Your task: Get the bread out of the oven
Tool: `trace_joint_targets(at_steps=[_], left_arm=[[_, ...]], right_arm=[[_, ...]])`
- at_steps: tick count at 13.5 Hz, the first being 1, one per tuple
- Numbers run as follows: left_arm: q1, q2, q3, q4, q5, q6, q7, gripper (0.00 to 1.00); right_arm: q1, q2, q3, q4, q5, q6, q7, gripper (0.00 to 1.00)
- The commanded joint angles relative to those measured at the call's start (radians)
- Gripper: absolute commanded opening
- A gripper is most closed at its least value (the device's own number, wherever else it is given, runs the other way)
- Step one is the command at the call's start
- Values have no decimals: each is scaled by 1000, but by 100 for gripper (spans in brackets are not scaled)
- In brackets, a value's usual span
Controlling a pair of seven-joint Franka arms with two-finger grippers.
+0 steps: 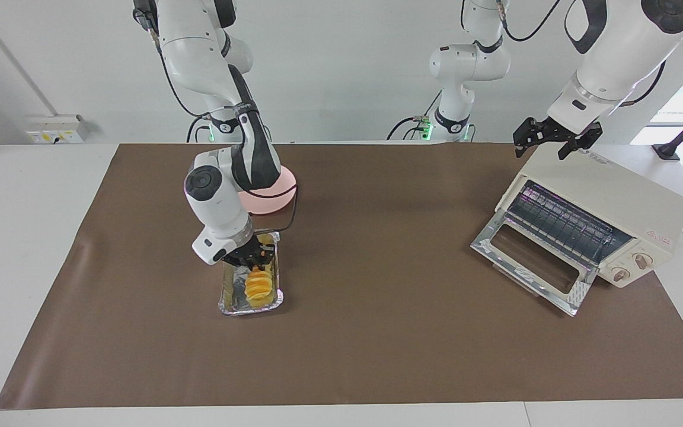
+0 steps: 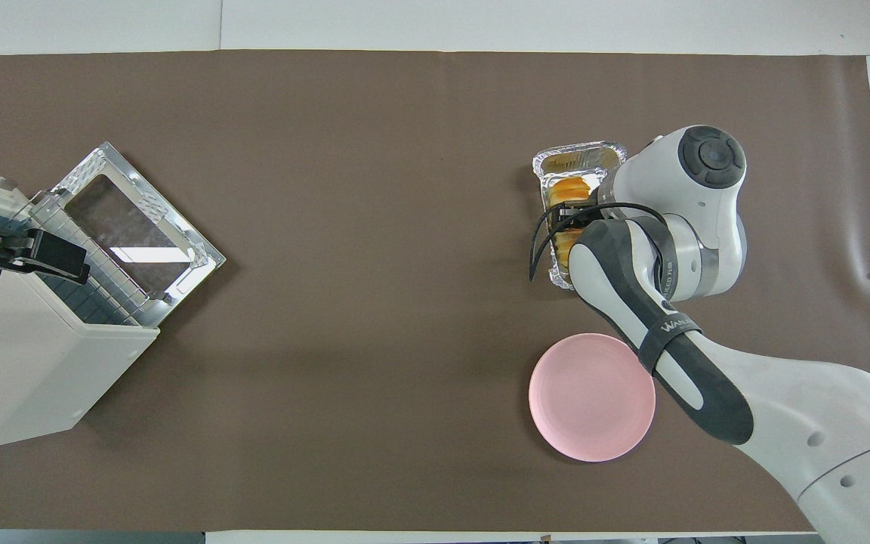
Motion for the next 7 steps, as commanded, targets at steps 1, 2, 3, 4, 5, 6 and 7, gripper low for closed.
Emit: trace_joint_targets(at_steps=[1, 2, 3, 4, 5, 6, 7], left_arm=[[2, -20, 2, -19, -9, 12, -9, 100], [2, -20, 2, -19, -9, 13, -9, 100], [2, -20, 2, -19, -10, 13, -9, 100], [2, -20, 2, -19, -10, 13, -9, 100], [2, -20, 4, -18, -10, 13, -9, 100], [2, -20, 4, -19, -10, 13, -9, 100], [2, -20, 2, -18, -9, 13, -9, 100]], right_arm=[[-8, -33, 7, 64, 11, -111, 12, 0], [-10, -53, 7, 86, 12, -151, 14, 0], [-8, -86, 7, 83, 11, -165, 34, 0], [-5, -120, 7, 79, 11, -185, 72, 0], [-2, -158, 8, 65, 9, -231, 106, 0], [17, -203, 8, 31, 11, -275, 138, 0], [25, -255, 8, -19, 11, -295, 173, 0]])
